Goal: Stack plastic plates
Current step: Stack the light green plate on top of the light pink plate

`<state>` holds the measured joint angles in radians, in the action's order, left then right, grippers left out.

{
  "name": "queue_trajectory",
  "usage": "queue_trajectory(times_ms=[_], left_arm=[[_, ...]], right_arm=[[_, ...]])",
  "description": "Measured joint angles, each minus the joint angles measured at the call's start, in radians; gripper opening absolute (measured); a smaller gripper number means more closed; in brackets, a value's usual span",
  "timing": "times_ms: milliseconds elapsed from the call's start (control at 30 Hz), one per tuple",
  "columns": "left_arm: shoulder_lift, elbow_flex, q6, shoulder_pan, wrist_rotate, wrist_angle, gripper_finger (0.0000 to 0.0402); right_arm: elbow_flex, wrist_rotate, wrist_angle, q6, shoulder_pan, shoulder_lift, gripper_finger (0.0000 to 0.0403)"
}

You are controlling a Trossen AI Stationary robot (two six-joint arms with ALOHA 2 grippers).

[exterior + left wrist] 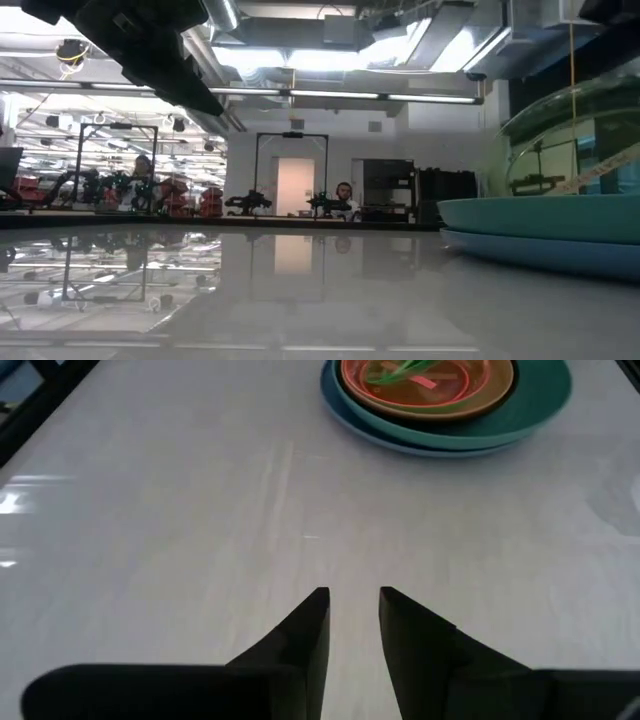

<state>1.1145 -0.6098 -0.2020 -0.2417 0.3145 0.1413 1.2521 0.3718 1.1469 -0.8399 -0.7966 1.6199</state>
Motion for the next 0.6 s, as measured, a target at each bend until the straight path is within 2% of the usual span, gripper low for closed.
queue_trajectory(times_ms=[200, 367, 533, 600], left_arm=[[0.000, 0.000, 0.000, 0.000, -0.001, 0.000, 0.0083], [0.000, 0.000, 0.001, 0.000, -0.015, 0.000, 0.0083], [0.000, 0.000, 0.003, 0.000, -0.033, -0.001, 0.0083], [0.004, 0.001, 0.020, -0.001, -0.048, -0.009, 0.0083]], right_arm=[[-0.032, -0.017, -0.016, -0.036, 0.021, 0.000, 0.0029], [-0.044, -0.033, -0.031, -0.038, 0.027, 0.000, 0.0083], [-0.027, -0.051, -0.032, 0.031, 0.027, -0.011, 0.0139], [-0.015, -0.028, -0.032, 0.062, 0.027, -0.022, 0.0154]])
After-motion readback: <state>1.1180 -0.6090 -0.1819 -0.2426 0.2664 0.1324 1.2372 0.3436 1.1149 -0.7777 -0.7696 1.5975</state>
